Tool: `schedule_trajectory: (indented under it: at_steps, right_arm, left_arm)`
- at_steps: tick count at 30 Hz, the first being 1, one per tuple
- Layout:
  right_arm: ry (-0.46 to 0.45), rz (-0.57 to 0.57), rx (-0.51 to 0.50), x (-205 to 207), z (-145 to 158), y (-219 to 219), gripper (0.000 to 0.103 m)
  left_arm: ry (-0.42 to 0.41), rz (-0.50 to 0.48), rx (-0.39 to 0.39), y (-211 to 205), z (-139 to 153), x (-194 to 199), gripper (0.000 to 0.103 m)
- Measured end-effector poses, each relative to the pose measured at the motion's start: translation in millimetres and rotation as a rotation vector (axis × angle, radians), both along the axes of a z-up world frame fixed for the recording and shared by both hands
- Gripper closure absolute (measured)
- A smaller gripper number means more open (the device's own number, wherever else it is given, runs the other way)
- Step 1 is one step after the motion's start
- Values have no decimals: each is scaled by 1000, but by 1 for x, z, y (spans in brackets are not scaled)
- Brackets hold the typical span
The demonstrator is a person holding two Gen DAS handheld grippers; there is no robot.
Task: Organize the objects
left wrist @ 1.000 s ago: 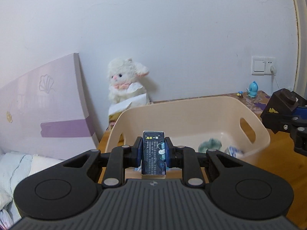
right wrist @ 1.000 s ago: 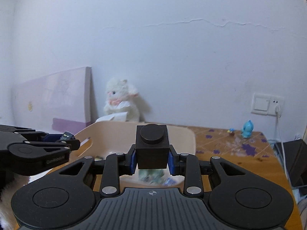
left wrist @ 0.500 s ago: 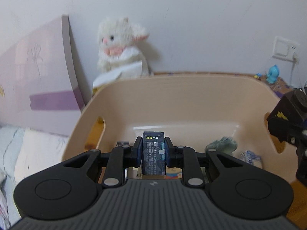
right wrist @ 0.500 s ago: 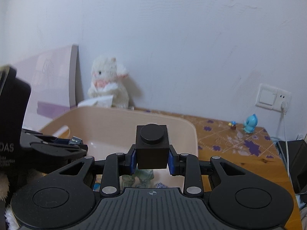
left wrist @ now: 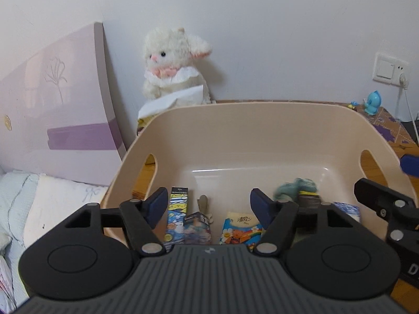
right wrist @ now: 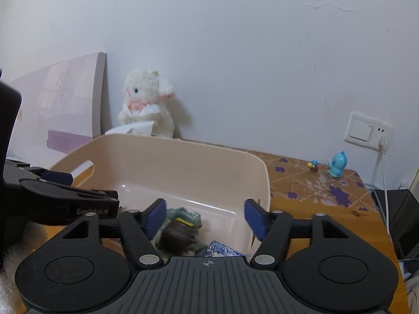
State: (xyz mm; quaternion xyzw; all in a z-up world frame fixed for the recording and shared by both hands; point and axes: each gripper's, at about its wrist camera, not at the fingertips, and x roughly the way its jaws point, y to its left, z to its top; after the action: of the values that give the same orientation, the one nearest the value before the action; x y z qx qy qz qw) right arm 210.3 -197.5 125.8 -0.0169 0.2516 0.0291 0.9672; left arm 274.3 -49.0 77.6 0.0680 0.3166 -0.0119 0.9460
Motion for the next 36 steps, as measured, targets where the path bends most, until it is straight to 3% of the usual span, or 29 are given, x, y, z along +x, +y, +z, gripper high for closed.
schedule_trajectory:
  at_steps: [2,6,9,22,36]
  right_arm:
    - [-4,2,23,-9,5,-2,23]
    - [-12,8,45,-26,12,-2,6]
    - [-4,16,44,-39,14,3,0]
    - [73,23,37,-102,3,19,0]
    - [127,16,48,-160,-3,12,0]
  left_arm:
    - [-8,-3,-11,3,4,-10,26]
    - [-26,-4,-28,10,12,-28,21]
    - [-37,2,-21,15,16,-46,16]
    - [-24,27,-50,38,14,-124,12]
    - [-3,-57,-49,41,13,-191,12]
